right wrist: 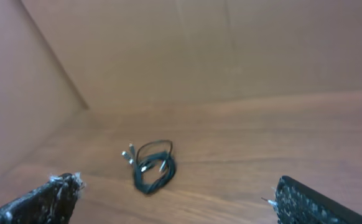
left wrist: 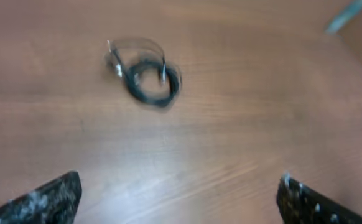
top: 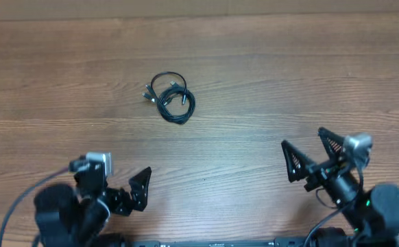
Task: Untangle cables
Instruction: 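Raise both arms and move grippers toward the black cable bundle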
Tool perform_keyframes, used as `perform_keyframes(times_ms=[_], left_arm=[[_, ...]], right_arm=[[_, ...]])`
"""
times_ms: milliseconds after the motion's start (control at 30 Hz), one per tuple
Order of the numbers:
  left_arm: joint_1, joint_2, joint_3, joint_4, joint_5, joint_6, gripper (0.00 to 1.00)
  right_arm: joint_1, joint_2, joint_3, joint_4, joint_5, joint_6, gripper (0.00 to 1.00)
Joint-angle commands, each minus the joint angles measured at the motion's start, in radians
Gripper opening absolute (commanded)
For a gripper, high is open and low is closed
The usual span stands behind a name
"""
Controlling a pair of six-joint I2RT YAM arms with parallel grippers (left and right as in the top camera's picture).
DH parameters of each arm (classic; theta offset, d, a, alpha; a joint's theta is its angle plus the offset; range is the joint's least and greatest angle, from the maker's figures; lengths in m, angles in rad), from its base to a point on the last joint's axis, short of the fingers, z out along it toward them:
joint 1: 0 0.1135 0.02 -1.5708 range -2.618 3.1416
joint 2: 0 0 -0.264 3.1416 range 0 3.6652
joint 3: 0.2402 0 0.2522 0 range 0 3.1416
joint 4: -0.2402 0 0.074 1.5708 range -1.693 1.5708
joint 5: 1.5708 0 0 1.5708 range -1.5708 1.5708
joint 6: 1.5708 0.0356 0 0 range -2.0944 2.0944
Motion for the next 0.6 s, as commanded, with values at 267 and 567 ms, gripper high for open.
perform_keyframes(times_ms=[267,567], left_arm=[[0.006,0.508,0.169,-0.082,0.347,-0.014,0.99],[-0.012,0.818,0.167,-0.146,0.382,-0.006,0.05]], right_arm=[[0.005,0.512,0.164,-0.003,-0.484,0.016,1.00],[0.008,0.873,0.162,-0.026,-0.702,0.165,0.63]])
